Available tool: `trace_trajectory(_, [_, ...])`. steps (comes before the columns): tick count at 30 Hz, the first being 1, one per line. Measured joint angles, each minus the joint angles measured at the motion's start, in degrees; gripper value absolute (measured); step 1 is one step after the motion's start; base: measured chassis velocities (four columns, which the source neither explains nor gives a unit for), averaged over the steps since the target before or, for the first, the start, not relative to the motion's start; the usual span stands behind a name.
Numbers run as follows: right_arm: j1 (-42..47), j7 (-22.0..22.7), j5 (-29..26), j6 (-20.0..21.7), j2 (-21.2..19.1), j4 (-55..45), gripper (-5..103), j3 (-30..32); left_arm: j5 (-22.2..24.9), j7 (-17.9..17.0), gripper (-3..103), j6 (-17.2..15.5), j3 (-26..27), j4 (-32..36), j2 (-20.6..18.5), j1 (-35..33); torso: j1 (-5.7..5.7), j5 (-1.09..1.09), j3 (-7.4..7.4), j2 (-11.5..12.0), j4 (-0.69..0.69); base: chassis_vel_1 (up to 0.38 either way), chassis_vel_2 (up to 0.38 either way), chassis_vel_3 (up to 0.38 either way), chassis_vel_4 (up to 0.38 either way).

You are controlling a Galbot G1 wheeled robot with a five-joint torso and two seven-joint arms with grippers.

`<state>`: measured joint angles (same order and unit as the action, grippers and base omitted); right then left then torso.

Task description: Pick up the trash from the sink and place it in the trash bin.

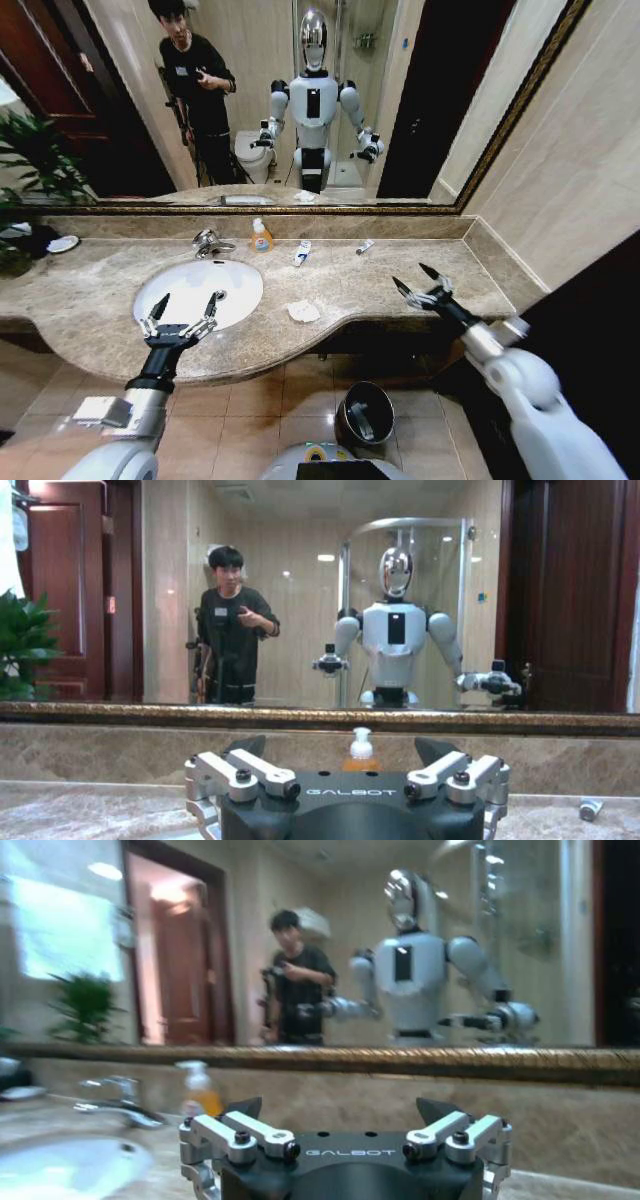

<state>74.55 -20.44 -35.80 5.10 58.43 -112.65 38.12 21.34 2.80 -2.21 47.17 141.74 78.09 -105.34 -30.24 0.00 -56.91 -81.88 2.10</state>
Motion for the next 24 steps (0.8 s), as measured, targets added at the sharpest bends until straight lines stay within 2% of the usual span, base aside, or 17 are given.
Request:
trace_trajectory(2, [-4.4, 5.3, 1.5, 0.5, -1.2, 1.8, 100, -4.5, 0.0, 0.0, 100, 0.0, 0.0, 0.0, 0.0, 0.0, 0.0, 0.0, 0.0, 0.0, 0.0, 0.0, 0.0, 0.0, 0.0])
trace_trajectory(3, [-4.4, 5.3, 1.5, 0.5, -1.2, 1.8, 100, -4.5, 0.0, 0.0, 100, 0.0, 0.0, 0.0, 0.0, 0.0, 0.0, 0.0, 0.0, 0.0, 0.0, 0.0, 0.0, 0.0, 0.0])
trace_trajectory(5, [-8.8, 11.0, 3.2, 1.4, -1.5, 3.0, 100, -8.4, 0.0, 0.0, 100, 0.0, 0.0, 0.0, 0.0, 0.0, 0.0, -0.01, 0.0, 0.0, 0.0, 0.0, 0.0, 0.0, 0.0])
trace_trajectory(6, [-12.5, 16.4, 4.2, 2.6, -1.3, 3.6, 100, -12.2, 0.0, 0.0, 100, 0.0, 0.0, 0.0, 0.0, 0.0, 0.0, -0.01, 0.0, 0.0, 0.01, 0.0, 0.0, 0.0, 0.0])
trace_trajectory(7, [-14.6, 19.8, 4.9, 3.6, -0.9, 4.0, 100, -14.9, 0.0, 0.0, 100, 0.0, 0.0, 0.0, 0.0, 0.0, 0.0, -0.01, -0.01, 0.0, 0.01, 0.0, 0.0, 0.0, 0.0])
trace_trajectory(8, [-14.6, 19.8, 4.9, 3.6, -0.9, 4.0, 100, -14.9, 0.0, 0.0, 100, 0.0, 0.0, 0.0, 0.0, 0.0, 0.0, -0.01, -0.01, 0.0, 0.01, 0.0, 0.0, 0.0, 0.0])
trace_trajectory(9, [-17.2, 24.0, 5.4, 5.3, -0.2, 4.3, 100, -18.3, 0.0, 0.0, 100, 0.0, 0.0, 0.0, 0.0, 0.0, 0.0, -0.01, 0.0, 0.0, 0.01, 0.0, 0.0, 0.0, 0.0])
trace_trajectory(11, [-20.2, 29.6, 5.5, 8.1, 0.9, 4.5, 100, -22.8, 0.0, 0.0, 100, 0.0, 0.0, 0.0, 0.0, 0.0, 0.0, -0.01, 0.0, 0.0, 0.01, 0.0, 0.0, 0.0, 0.0])
trace_trajectory(12, [-20.2, 29.6, 5.5, 8.1, 0.9, 4.5, 100, -22.8, 0.0, 0.0, 100, 0.0, 0.0, 0.0, 0.0, 0.0, 0.0, -0.01, 0.0, 0.0, 0.01, 0.0, 0.0, 0.0, 0.0])
trace_trajectory(13, [-21.9, 32.7, 5.2, 9.5, 1.7, 4.7, 100, -25.1, 0.0, 0.0, 100, 0.0, 0.0, 0.0, 0.0, 0.0, 0.0, 0.0, 0.0, 0.0, 0.01, 0.0, 0.0, 0.0, 0.0])
trace_trajectory(14, [-24.6, 37.7, 4.6, 10.9, 2.9, 5.8, 100, -28.3, 0.0, 0.0, 100, 0.0, 0.0, 0.0, 0.0, 0.0, 0.0, -0.01, 0.01, 0.0, 0.01, 0.0, 0.0, 0.0, 0.0])
trace_trajectory(16, [-28.6, 43.1, 3.9, 11.5, 4.9, 8.7, 100, -31.6, 0.0, 0.0, 100, 0.0, 0.0, 0.0, 0.0, 0.0, 0.01, -0.01, 0.01, 0.0, 0.01, 0.0, 0.0, 0.0, 0.0])
trace_trajectory(17, [-28.6, 43.1, 3.9, 11.5, 4.9, 8.7, 100, -31.6, 0.0, 0.0, 100, 0.0, 0.0, 0.0, 0.0, 0.0, 0.01, -0.01, 0.01, 0.0, 0.01, 0.0, 0.0, 0.0, 0.0])
trace_trajectory(20, [-33.7, 48.5, 2.5, 11.2, 7.9, 14.1, 100, -34.3, 0.0, 0.0, 100, 0.0, 0.0, 0.0, 0.0, 0.0, 0.0, -0.02, 0.0, 0.0, 0.01, 0.0, 0.0, 0.0, 0.0])
trace_trajectory(24, [-35.9, 50.1, 2.1, 10.6, 10.1, 17.8, 100, -35.2, 0.0, 0.0, 100, 0.0, 0.0, 0.0, 0.0, 0.0, 0.0, -0.01, 0.0, 0.0, 0.01, 0.0, 0.0, 0.0, 0.0])
